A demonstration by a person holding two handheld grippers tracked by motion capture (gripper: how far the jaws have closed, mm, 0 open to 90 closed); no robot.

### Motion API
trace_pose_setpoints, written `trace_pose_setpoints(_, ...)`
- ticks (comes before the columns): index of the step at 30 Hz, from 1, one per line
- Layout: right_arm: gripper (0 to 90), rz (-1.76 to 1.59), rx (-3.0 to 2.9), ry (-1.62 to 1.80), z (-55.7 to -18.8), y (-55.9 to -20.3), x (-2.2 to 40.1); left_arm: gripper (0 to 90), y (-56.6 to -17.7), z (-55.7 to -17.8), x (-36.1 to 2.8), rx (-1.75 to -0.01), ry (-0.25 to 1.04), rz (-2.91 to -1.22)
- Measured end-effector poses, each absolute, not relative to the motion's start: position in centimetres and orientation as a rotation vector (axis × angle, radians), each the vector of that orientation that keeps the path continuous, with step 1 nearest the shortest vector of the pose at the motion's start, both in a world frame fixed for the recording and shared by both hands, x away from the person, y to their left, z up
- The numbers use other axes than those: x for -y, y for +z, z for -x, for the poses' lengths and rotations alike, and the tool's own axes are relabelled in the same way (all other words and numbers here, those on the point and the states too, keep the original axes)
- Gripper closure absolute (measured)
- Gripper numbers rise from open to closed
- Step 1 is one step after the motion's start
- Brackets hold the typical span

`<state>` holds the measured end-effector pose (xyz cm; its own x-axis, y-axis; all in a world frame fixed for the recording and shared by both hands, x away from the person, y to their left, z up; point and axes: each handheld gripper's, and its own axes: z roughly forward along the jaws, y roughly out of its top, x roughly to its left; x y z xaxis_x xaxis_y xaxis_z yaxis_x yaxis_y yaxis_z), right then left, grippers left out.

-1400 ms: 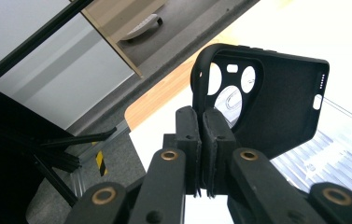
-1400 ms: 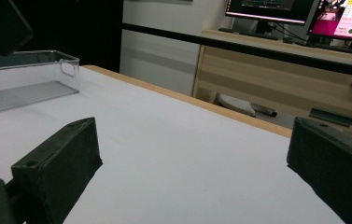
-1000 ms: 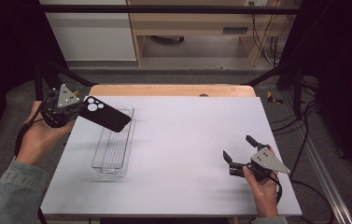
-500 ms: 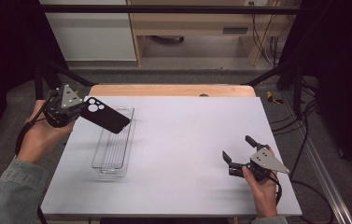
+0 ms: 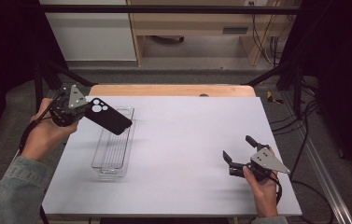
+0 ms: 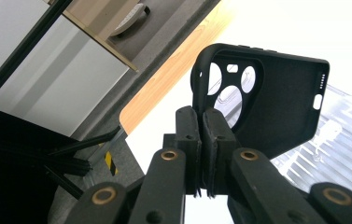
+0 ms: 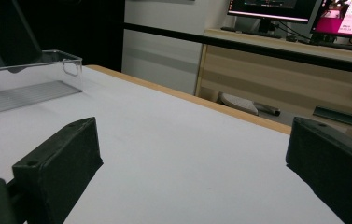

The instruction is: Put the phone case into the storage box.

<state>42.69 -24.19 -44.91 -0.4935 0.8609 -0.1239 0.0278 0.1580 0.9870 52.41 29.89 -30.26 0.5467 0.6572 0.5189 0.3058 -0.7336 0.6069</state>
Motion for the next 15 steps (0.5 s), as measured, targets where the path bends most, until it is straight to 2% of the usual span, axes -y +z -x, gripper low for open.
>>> trace_pose_setpoints(15, 3.5, -0.863, -1.696, 1.427, -42.76, -44.98, 24.17, 85.8, -29.87, -52.36, -30.13, -0.749, 1.081, -2.368)
